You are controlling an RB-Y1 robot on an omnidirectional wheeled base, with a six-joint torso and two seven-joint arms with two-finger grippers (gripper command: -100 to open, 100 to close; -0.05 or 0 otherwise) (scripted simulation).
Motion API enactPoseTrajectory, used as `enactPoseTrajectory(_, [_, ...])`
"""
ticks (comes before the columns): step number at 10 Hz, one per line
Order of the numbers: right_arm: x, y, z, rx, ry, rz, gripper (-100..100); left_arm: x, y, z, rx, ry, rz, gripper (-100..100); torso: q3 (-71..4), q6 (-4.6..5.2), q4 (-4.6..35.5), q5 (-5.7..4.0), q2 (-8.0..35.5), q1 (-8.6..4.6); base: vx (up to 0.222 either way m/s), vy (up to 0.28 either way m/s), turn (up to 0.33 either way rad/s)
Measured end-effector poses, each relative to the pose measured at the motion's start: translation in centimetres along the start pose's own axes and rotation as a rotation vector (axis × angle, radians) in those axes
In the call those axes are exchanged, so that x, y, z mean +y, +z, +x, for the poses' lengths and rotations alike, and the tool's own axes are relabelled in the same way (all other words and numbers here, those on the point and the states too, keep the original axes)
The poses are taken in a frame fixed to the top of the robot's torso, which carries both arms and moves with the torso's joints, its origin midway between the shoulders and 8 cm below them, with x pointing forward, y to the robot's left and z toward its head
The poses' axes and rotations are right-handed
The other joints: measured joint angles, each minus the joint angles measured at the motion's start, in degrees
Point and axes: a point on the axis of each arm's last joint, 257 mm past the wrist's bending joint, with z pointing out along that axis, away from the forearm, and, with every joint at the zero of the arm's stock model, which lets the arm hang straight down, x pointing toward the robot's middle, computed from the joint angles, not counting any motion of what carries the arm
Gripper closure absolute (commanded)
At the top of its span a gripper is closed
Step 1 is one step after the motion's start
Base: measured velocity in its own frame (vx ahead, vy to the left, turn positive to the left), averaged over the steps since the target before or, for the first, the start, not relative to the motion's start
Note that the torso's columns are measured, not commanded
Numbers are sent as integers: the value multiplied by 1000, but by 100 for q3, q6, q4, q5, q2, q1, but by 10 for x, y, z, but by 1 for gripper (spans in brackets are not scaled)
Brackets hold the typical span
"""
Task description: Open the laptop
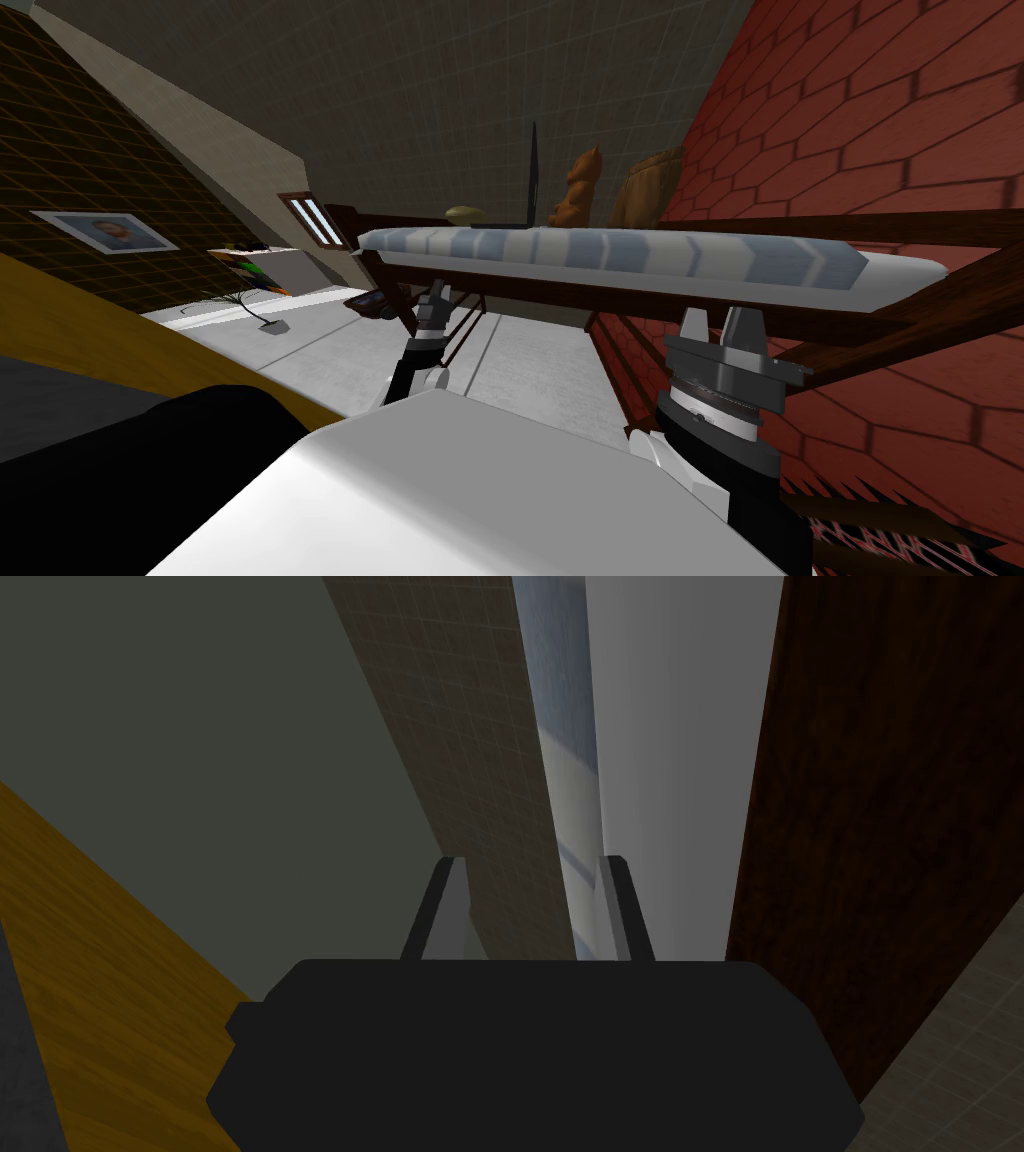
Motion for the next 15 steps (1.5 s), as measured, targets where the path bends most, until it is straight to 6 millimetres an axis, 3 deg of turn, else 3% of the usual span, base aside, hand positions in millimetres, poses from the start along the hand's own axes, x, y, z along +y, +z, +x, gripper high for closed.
enactPoseTrajectory(1, [0,0,0,0,0,0,0,0,0,0,0,0,0,-100,0,0,0,0,0,0,-27,6,15])
enactPoseTrajectory(15, [0,0,0,0,0,0,0,-44,87,57,223,37,238,-100,2,0,1,-1,4,-2,-54,8,17])
